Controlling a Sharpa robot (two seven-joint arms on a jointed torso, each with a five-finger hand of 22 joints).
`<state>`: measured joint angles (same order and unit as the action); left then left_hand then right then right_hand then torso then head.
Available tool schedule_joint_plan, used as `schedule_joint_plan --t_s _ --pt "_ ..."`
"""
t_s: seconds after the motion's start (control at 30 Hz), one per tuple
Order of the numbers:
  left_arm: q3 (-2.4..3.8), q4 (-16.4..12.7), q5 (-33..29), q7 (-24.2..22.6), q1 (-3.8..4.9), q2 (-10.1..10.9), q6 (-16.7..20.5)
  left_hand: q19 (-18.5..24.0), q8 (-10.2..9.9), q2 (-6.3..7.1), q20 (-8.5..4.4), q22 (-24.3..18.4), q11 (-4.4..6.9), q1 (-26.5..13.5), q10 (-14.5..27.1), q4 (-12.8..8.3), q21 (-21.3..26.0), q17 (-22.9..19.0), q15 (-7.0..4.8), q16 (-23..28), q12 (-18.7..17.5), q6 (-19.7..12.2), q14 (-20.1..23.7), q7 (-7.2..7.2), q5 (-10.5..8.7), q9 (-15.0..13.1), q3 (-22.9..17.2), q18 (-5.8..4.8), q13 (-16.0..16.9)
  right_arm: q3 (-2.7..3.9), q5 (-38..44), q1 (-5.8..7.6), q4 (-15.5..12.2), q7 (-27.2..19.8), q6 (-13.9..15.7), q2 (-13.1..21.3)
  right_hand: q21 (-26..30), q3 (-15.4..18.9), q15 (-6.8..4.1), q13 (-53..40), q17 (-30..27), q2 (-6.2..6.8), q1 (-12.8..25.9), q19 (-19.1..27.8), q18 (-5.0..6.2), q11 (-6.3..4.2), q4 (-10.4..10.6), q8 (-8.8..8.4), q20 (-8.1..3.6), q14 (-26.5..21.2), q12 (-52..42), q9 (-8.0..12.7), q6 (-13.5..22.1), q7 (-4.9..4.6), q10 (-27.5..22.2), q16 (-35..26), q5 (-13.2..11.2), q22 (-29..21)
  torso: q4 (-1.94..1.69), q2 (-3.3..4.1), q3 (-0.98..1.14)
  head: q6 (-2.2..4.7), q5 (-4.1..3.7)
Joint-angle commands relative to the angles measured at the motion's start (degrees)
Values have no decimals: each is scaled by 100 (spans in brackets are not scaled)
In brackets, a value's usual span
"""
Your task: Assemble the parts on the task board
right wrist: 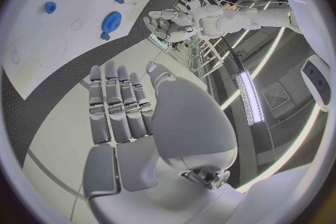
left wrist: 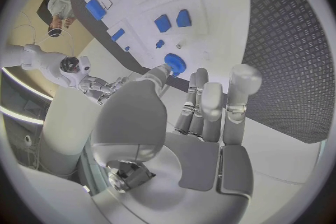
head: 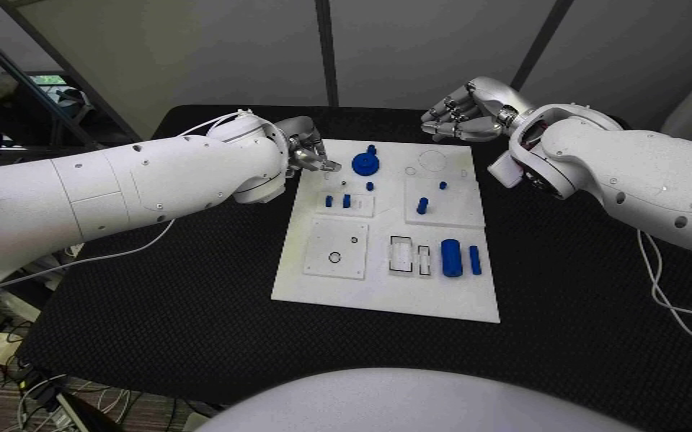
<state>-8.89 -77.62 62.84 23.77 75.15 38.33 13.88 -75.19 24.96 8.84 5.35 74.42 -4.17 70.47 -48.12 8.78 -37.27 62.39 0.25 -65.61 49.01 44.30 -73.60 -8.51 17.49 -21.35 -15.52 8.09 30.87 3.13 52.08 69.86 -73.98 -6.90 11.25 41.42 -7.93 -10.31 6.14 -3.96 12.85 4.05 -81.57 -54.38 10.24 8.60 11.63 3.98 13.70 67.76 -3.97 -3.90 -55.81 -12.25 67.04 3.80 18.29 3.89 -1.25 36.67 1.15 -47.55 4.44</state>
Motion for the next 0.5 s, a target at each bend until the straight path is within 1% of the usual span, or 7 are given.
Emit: schedule_joint_plan --t_s 0.03,0.1,0.17,0.2,0.3,0.4,0.5 --pt "13 43 607 -1528 -44 -138 471 525 -72 11 74 -399 -71 610 177 -253 1434 -951 51 969 -415 -67 700 -26 13 134 -143 195 -346 3 8 8 -4 -58 12 -9 21 -23 -5 6 -10 -41 22 -31 34 -13 19 11 10 -52 -19 -5 42 -8 -40 -11 27 -1 6 4 8 49 -23" --pt "16 100 1017 -1900 -82 -217 528 632 -115 52 103 -525 -71 830 177 -334 1670 -1430 57 1441 -669 -37 1025 -21 16 234 -190 221 -582 3 8 7 -6 -61 14 -14 21 -23 -5 6 -10 -41 22 -31 34 -13 19 11 10 -52 -19 -5 42 -8 -40 -11 27 -1 14 8 7 78 -36" --pt "17 187 1436 -2204 -126 -311 544 609 -228 85 129 -619 -33 995 -20 -354 1775 -1630 39 1565 -953 64 1014 12 15 431 -194 206 -918 3 8 7 -7 -64 17 -22 22 -25 -5 6 -11 -41 20 -31 34 -13 17 11 10 -52 -19 -5 42 -8 -40 -11 28 -1 12 8 1 103 -48" --pt "18 238 1614 -2308 -143 -360 541 584 -289 107 109 -655 -67 1057 -96 -357 1816 -1712 33 1599 -1092 145 1000 45 13 540 -175 227 -1084 3 8 7 -8 -66 18 -26 22 -25 -5 6 -11 -41 20 -31 34 -13 17 11 10 -52 -19 -5 42 -8 -40 -11 28 -1 14 6 1 119 -44" --pt "20 387 1998 -2490 -179 -494 469 546 -351 118 109 -678 -74 1112 -105 -356 1843 -1781 51 1591 -1247 267 966 54 16 656 -141 225 -1256 3 8 7 -16 -69 23 -33 22 -25 -5 6 -11 -41 20 -31 34 -13 17 11 10 -52 -19 -5 42 -8 -40 -11 28 -1 18 9 2 136 -57" --pt "21 528 2220 -2586 -200 -611 372 495 -438 164 106 -680 -73 1105 -52 -340 1836 -1817 53 1549 -1392 281 902 90 13 751 -83 228 -1387 3 8 6 -21 -74 38 -41 22 -25 -5 6 -11 -41 20 -31 34 -13 17 11 10 -52 -19 -5 42 -8 -40 -11 28 -1 12 15 5 154 -62" --pt "22 638 2395 -2652 -217 -698 278 342 -517 201 97 -587 -59 1058 -61 -291 1544 -1781 42 1406 -1510 325 769 117 9 844 13 192 -1512 3 8 6 -23 -84 55 -49 22 -25 -5 6 -11 -41 20 -31 34 -13 17 11 10 -52 -19 -5 42 -8 -40 -11 28 -1 14 13 4 161 -73"
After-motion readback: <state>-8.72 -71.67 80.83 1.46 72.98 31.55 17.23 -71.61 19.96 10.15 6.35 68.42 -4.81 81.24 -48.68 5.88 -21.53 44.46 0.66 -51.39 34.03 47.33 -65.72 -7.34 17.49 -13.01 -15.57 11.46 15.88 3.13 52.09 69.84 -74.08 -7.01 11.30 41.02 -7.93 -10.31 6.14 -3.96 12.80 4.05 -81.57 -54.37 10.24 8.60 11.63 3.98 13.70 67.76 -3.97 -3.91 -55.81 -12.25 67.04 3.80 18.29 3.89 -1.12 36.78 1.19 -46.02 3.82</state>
